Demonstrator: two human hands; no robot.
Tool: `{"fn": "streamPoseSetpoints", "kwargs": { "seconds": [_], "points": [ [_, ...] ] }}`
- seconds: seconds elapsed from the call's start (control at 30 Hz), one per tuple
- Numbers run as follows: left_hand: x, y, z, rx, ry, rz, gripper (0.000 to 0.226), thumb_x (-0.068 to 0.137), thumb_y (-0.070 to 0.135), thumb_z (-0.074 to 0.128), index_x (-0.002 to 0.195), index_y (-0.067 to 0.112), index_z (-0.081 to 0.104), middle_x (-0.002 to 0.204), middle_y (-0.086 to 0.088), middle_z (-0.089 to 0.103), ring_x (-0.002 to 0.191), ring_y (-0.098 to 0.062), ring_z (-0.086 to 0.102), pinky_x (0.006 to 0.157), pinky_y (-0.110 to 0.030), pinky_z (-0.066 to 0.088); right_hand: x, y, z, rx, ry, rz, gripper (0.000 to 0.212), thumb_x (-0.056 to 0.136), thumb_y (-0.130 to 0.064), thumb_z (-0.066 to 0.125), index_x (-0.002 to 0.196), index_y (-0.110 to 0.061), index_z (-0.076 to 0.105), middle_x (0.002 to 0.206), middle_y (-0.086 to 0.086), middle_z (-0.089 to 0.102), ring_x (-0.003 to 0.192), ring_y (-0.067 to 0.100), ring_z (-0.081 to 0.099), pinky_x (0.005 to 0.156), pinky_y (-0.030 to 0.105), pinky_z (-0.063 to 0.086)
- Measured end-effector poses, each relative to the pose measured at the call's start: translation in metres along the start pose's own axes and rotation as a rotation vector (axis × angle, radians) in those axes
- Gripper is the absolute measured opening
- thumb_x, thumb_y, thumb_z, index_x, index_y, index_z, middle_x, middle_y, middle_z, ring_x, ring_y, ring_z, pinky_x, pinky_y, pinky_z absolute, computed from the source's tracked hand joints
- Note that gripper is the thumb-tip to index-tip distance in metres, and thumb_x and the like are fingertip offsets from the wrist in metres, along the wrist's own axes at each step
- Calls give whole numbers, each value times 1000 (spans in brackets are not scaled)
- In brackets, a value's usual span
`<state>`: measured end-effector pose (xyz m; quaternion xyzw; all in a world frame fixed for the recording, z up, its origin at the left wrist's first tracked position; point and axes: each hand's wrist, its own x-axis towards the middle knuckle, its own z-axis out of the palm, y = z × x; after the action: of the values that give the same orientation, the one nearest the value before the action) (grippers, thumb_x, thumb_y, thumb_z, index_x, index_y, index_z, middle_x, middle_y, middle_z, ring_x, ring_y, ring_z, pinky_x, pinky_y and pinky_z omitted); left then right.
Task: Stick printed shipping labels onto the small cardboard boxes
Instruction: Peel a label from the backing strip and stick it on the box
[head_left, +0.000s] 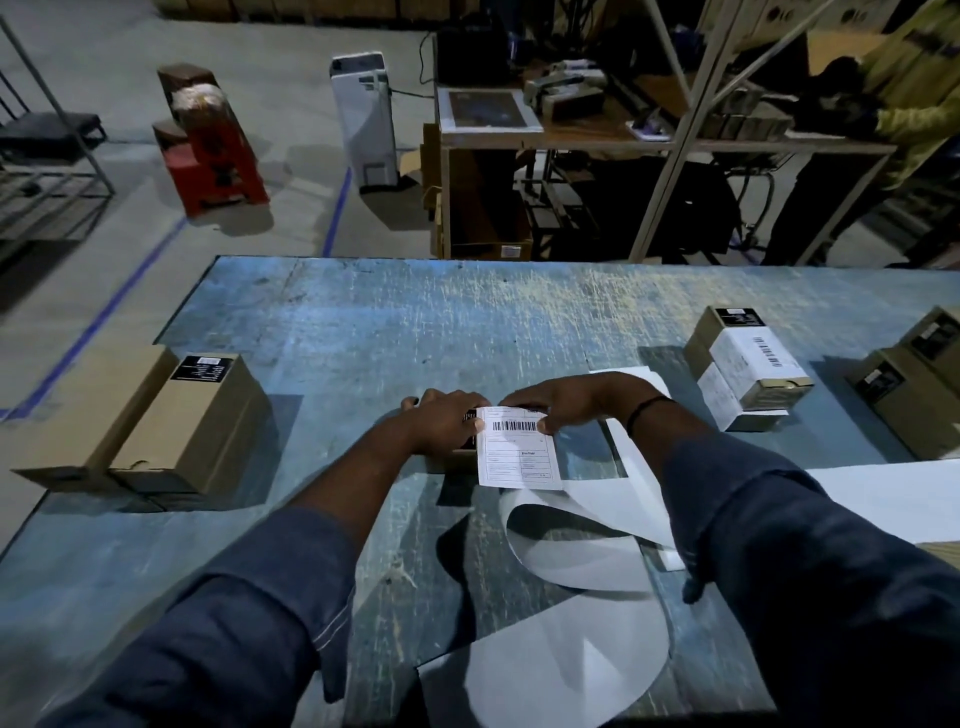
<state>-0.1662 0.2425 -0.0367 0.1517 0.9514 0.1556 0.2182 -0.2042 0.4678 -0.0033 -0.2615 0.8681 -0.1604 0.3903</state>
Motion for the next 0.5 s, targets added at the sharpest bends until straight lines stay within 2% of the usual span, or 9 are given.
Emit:
{"fn": "streamPoseSetpoints", "kwargs": {
  "seconds": [0.1,0.23,0.3,0.37,0.4,0.43,0.5],
  "points": [
    [2,-5,0,0,-13,-18,41,106,49,39,146,42,44,153,-1,44,143,-36,32,112,-57,23,5,-4,-5,-5,-60,4,71,87,17,47,152,-12,39,141,14,57,128,31,53,109,48,43],
    [3,-14,6,9,72,-54,41,100,60,45,137,46,53,145,0,50,138,-36,37,108,-56,25,2,2,-5,-60,21,64,55,93,4,58,145,-15,54,134,4,64,118,23,60,106,39,46],
    [-1,-17,14,-8,188,-65,38,97,62,49,131,47,59,139,4,54,136,-32,40,107,-54,25,-5,15,4,33,176,74,39,93,-6,68,131,-13,67,121,4,73,104,21,68,94,35,53],
    [-7,-18,26,-75,348,-77,34,95,60,54,124,45,63,132,8,54,132,-25,40,108,-49,25,-15,26,18,87,395,81,29,90,-19,77,118,-14,75,108,0,76,88,12,68,77,24,49],
    [-10,-18,31,-125,444,-73,32,94,59,58,121,43,65,129,9,54,129,-23,40,107,-46,27,-20,29,28,106,521,89,29,87,-25,80,114,-16,76,106,-3,76,87,11,68,73,21,47],
    [-13,-18,38,-176,545,-40,30,93,55,61,119,41,66,126,9,55,126,-21,41,106,-44,31,-23,30,40,145,650,99,32,85,-29,82,114,-17,75,106,-6,74,88,11,68,72,20,46],
    [-20,-19,50,-246,686,136,26,95,44,65,119,34,67,124,8,57,123,-20,44,105,-46,41,-30,25,71,261,887,102,36,84,-27,82,118,-20,73,106,-10,70,85,10,67,76,23,48]
  ]
}}
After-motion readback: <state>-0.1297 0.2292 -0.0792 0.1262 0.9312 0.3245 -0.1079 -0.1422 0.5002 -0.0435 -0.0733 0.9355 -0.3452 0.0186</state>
